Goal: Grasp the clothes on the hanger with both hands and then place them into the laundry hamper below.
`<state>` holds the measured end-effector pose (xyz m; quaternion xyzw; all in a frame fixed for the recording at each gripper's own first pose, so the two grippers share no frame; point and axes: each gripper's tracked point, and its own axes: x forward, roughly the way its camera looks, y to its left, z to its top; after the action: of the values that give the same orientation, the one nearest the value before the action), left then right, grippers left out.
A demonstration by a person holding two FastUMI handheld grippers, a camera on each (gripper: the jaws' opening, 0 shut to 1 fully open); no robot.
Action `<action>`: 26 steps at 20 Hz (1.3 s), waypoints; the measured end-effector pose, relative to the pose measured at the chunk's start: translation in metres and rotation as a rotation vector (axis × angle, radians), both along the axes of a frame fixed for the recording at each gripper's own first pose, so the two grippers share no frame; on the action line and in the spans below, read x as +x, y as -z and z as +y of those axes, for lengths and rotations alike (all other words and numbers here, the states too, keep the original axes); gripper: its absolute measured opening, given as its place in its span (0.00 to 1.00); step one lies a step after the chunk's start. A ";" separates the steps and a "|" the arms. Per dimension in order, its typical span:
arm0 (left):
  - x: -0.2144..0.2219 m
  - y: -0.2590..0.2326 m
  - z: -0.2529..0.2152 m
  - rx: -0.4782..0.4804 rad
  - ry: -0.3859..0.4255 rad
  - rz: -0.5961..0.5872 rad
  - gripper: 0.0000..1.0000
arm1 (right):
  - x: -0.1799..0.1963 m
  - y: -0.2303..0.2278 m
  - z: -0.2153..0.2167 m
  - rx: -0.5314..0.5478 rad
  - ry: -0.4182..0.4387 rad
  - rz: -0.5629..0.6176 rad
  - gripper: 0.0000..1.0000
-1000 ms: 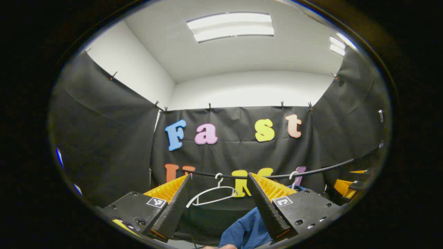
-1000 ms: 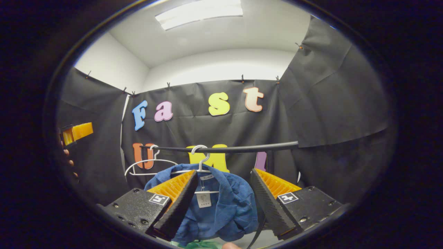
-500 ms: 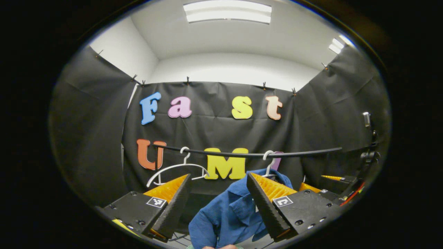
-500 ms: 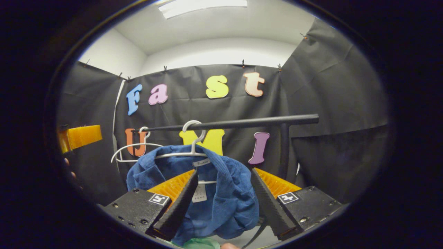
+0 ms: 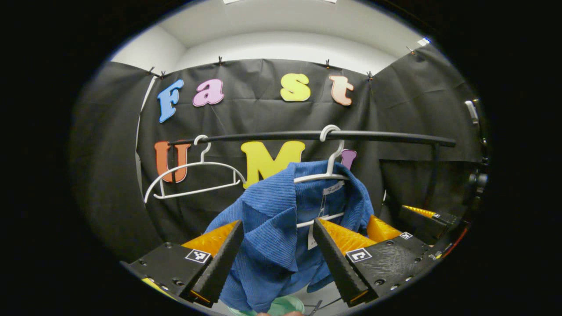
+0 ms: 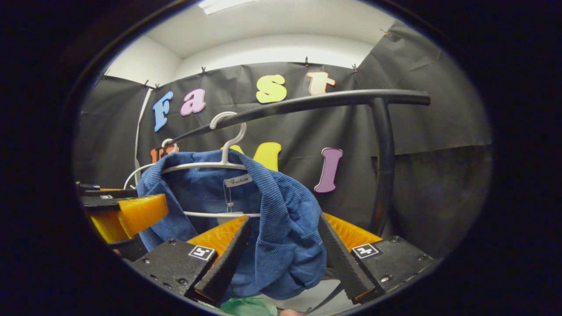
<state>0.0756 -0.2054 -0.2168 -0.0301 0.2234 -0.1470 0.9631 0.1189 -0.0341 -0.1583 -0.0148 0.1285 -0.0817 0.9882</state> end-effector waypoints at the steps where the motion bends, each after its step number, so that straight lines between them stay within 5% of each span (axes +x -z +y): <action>1: 0.006 0.009 -0.001 0.018 -0.021 0.007 1.00 | 0.002 0.002 -0.003 0.002 0.002 0.002 0.99; 2: 0.014 0.019 0.000 0.035 -0.045 0.008 0.92 | 0.005 0.004 -0.005 0.006 -0.004 0.002 0.99; 3: 0.021 0.023 0.002 0.044 -0.073 -0.005 1.00 | 0.008 0.006 -0.006 0.011 -0.006 0.001 0.98; 5: 0.036 0.027 0.002 0.036 -0.125 -0.025 0.92 | 0.011 0.008 -0.008 0.021 -0.009 -0.003 0.99; 10: 0.056 0.035 0.011 0.037 -0.187 -0.046 0.94 | 0.025 0.015 0.002 0.009 -0.002 -0.008 0.95; 16: 0.073 0.035 0.030 0.049 -0.212 -0.074 0.83 | 0.061 0.019 0.006 -0.043 0.140 -0.024 0.99; 18: 0.080 0.038 0.037 0.063 -0.230 -0.074 0.72 | 0.071 0.021 0.002 -0.032 0.185 -0.034 0.99; 20: 0.087 0.039 0.047 0.100 -0.251 -0.078 0.46 | 0.078 0.032 -0.002 -0.025 0.213 -0.005 0.99; 21: 0.088 0.041 0.052 0.127 -0.250 -0.069 0.37 | 0.080 0.040 -0.009 -0.038 0.237 0.020 0.95; 23: 0.088 0.039 0.051 0.125 -0.210 -0.071 0.19 | 0.079 0.039 -0.019 -0.058 0.271 0.036 0.73; 26: 0.084 0.027 0.058 0.123 -0.191 -0.095 0.20 | 0.077 0.033 -0.024 -0.062 0.315 0.026 0.43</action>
<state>0.1598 -0.1478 -0.2437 0.0152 0.1823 -0.0418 0.9822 0.1961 -0.0577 -0.1908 -0.0260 0.1394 -0.2395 0.9605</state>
